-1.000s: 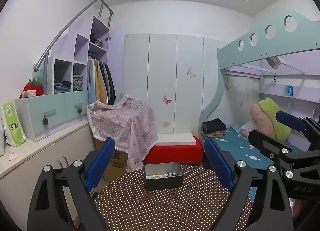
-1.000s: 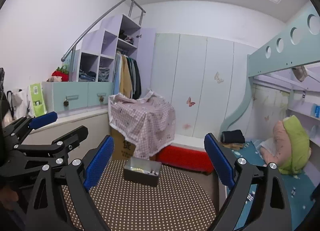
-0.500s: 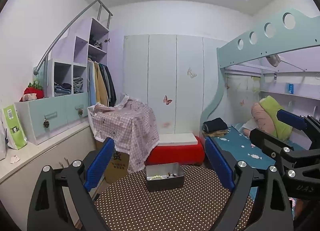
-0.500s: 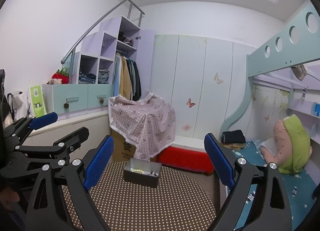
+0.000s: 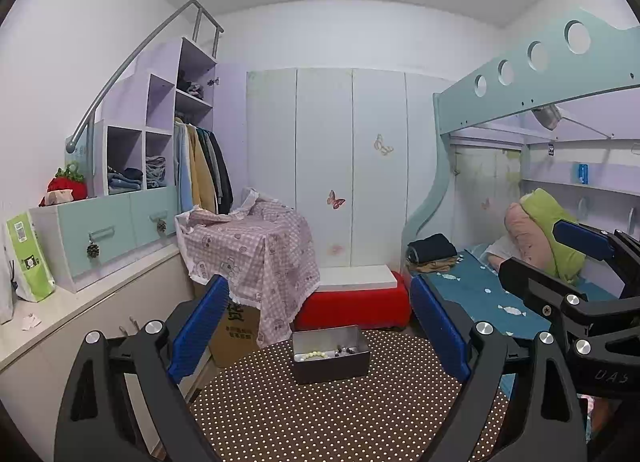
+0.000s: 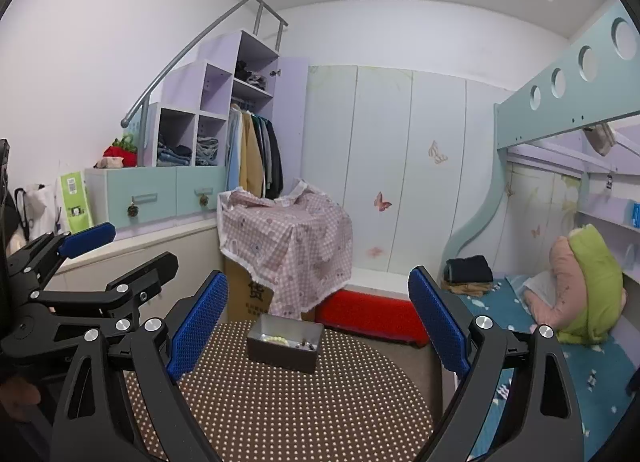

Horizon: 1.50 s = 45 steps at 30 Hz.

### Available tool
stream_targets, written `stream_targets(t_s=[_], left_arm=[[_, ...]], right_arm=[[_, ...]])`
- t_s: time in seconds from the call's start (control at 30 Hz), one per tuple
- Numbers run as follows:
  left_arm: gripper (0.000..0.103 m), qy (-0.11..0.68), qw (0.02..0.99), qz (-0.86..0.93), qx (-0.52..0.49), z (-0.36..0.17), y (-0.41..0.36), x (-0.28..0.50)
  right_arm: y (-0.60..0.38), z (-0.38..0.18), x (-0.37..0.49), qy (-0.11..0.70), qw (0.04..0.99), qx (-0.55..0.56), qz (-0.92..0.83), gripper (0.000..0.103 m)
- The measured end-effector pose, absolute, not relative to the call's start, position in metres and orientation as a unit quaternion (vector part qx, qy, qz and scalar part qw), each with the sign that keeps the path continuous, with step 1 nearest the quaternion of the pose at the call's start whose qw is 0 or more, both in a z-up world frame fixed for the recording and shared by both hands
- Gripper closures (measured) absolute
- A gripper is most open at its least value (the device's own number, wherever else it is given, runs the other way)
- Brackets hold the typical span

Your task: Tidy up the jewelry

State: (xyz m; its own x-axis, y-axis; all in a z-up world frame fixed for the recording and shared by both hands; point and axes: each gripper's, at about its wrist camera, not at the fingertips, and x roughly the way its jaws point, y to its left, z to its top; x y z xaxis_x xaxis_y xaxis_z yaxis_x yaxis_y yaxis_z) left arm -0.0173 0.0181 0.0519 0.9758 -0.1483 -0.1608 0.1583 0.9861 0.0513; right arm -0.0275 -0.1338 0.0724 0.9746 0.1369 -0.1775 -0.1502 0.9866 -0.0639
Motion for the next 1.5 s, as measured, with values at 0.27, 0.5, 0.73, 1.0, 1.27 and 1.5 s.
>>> stream_targets(t_s=[0.27,0.5,0.73,1.0,1.27,1.5], left_arm=[[0.014,0.079,0.993,-0.078,0.032,0.0525,0.0173,-0.0163],[0.014,0.081,0.993,-0.079,0.031,0.0528,0.0162,-0.0151],[0.014,0.082,0.993,-0.080,0.030,0.0527,0.0169,-0.0116],[0.014,0.083,0.993,-0.080,0.030,0.0519,0.0173,-0.0100],[0.014,0.084,0.993,-0.080,0.031,0.0493,0.0168,-0.0080],[0.014,0.084,0.993,-0.079,0.031,0.0483,0.0164,-0.0094]], right_arm=[[-0.1342,0.0707,-0.0276,0.086,0.993,-0.038,0.071,0.014],[-0.1341,0.0715,-0.0270,0.088,0.993,-0.037,0.072,0.014],[-0.1342,0.0715,-0.0268,0.088,0.993,-0.037,0.072,0.014],[-0.1329,0.0708,-0.0269,0.088,0.993,-0.036,0.071,0.014],[-0.1324,0.0709,-0.0268,0.089,0.993,-0.037,0.071,0.014],[-0.1324,0.0703,-0.0262,0.090,0.993,-0.036,0.072,0.014]])
